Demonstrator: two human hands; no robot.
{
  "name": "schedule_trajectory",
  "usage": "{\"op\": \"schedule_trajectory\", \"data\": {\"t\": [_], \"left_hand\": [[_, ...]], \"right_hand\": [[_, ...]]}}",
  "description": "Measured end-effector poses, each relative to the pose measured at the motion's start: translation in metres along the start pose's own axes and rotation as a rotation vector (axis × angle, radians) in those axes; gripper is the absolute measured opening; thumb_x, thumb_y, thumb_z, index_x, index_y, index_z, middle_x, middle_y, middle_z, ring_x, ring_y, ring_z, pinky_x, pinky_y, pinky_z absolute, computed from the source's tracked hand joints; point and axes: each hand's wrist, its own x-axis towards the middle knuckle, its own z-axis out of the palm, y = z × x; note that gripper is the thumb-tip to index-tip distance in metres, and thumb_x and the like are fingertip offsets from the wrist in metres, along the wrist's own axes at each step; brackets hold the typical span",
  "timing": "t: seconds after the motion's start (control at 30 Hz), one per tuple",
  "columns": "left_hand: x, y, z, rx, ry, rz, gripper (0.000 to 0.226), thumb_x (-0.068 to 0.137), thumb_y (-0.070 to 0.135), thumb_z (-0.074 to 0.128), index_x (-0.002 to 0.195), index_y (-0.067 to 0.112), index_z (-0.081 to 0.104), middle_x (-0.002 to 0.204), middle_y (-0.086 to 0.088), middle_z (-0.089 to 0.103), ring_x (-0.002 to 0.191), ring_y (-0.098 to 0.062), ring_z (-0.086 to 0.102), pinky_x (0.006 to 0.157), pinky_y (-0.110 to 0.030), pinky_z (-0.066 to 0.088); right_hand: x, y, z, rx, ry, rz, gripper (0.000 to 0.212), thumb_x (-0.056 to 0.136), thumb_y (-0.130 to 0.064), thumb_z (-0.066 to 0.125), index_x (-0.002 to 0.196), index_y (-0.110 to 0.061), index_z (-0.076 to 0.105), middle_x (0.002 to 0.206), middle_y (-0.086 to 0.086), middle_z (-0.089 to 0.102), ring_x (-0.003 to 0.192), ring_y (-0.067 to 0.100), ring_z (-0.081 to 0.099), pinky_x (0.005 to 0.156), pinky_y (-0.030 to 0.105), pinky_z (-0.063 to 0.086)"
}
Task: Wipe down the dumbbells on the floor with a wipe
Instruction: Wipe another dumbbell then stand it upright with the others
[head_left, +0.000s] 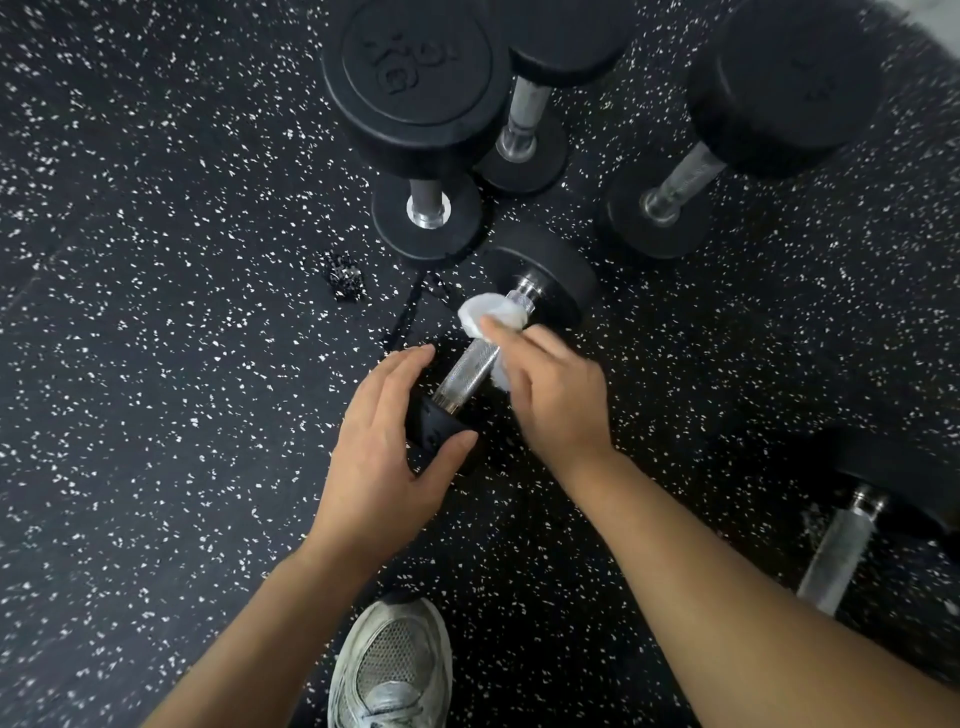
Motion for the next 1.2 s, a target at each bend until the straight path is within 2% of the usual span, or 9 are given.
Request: {"op": "schedule_trajectory", "data": {"t": [0.1, 0.17, 0.27, 0.37, 0.47, 0.7, 0.93, 1.03, 1.2], "left_hand": [[0.0, -0.002, 0.001, -0.008, 0.013, 0.009, 0.077, 0.089, 0.038, 0.075, 0.154, 0.018, 0.04, 0.154, 0.005, 0.044, 0.147, -0.013, 0.04, 0.122, -0.031, 0.031], [0.0, -0.002, 0.001, -0.01, 0.018, 0.022, 0.076, 0.089, 0.034, 0.077, 0.154, 0.018, 0.04, 0.152, 0.007, 0.045, 0.146, -0.015, 0.041, 0.122, -0.034, 0.033], [0.0, -0.003, 0.0, -0.021, 0.01, 0.009, 0.079, 0.088, 0.038, 0.075, 0.155, 0.019, 0.038, 0.154, 0.004, 0.045, 0.147, -0.014, 0.04, 0.122, -0.035, 0.034], [0.002, -0.006, -0.003, -0.022, 0.012, 0.021, 0.081, 0.087, 0.044, 0.073, 0.155, 0.018, 0.038, 0.155, 0.004, 0.043, 0.146, -0.01, 0.039, 0.122, -0.024, 0.03], [0.003, -0.008, -0.007, 0.0, 0.022, 0.039, 0.077, 0.092, 0.047, 0.069, 0.155, 0.018, 0.037, 0.155, 0.003, 0.043, 0.146, -0.01, 0.039, 0.12, -0.018, 0.028], [0.003, -0.015, -0.015, 0.022, 0.1, 0.022, 0.065, 0.1, 0.049, 0.051, 0.155, 0.017, 0.038, 0.155, 0.001, 0.045, 0.147, -0.016, 0.041, 0.121, -0.04, 0.035], [0.005, -0.02, -0.014, 0.036, 0.087, 0.0, 0.074, 0.094, 0.05, 0.066, 0.156, 0.02, 0.037, 0.156, 0.002, 0.044, 0.148, -0.015, 0.039, 0.122, -0.028, 0.03], [0.005, -0.019, -0.012, 0.029, 0.082, 0.007, 0.073, 0.094, 0.048, 0.063, 0.156, 0.018, 0.038, 0.156, 0.002, 0.044, 0.148, -0.016, 0.039, 0.122, -0.037, 0.034], [0.005, -0.018, -0.011, 0.005, 0.075, -0.013, 0.071, 0.094, 0.043, 0.064, 0.155, 0.017, 0.039, 0.155, -0.001, 0.045, 0.148, -0.019, 0.04, 0.119, -0.047, 0.038]], "right_hand": [[-0.015, -0.006, 0.002, 0.093, -0.11, -0.052, 0.037, 0.106, -0.015, 0.048, 0.135, -0.021, 0.069, 0.097, -0.006, 0.07, 0.063, 0.014, 0.061, 0.052, 0.03, 0.049], [-0.022, -0.008, 0.0, 0.231, -0.225, -0.053, 0.041, 0.102, -0.006, 0.053, 0.136, -0.022, 0.068, 0.111, -0.004, 0.074, 0.086, 0.016, 0.072, 0.071, 0.037, 0.06], [-0.024, -0.012, -0.004, 0.38, -0.389, -0.006, 0.046, 0.097, 0.002, 0.056, 0.135, -0.021, 0.069, 0.131, -0.003, 0.071, 0.12, 0.013, 0.068, 0.101, 0.039, 0.056], [-0.019, -0.005, -0.007, 0.4, -0.348, 0.022, 0.034, 0.104, -0.009, 0.058, 0.133, -0.022, 0.07, 0.119, -0.005, 0.075, 0.102, 0.007, 0.071, 0.086, 0.034, 0.06], [-0.016, 0.002, -0.01, 0.355, -0.134, 0.076, 0.036, 0.106, -0.011, 0.057, 0.138, -0.023, 0.066, 0.106, -0.006, 0.073, 0.077, 0.002, 0.064, 0.06, 0.024, 0.053], [0.006, 0.006, -0.008, 0.111, 0.142, 0.156, 0.037, 0.105, -0.012, 0.058, 0.138, -0.026, 0.066, 0.089, -0.007, 0.069, 0.064, 0.009, 0.058, 0.053, 0.035, 0.051], [0.028, -0.015, 0.014, 0.102, 0.037, 0.261, 0.047, 0.101, -0.013, 0.05, 0.14, -0.036, 0.064, 0.103, -0.004, 0.07, 0.08, 0.016, 0.062, 0.07, 0.037, 0.053], [0.021, -0.016, 0.018, 0.201, 0.034, 0.233, 0.043, 0.103, -0.01, 0.05, 0.135, -0.031, 0.068, 0.111, -0.005, 0.071, 0.092, 0.014, 0.068, 0.077, 0.035, 0.056], [-0.005, -0.019, 0.013, 0.291, -0.325, 0.004, 0.041, 0.105, -0.011, 0.047, 0.139, -0.025, 0.065, 0.123, -0.003, 0.072, 0.102, 0.017, 0.071, 0.085, 0.043, 0.06]]}}
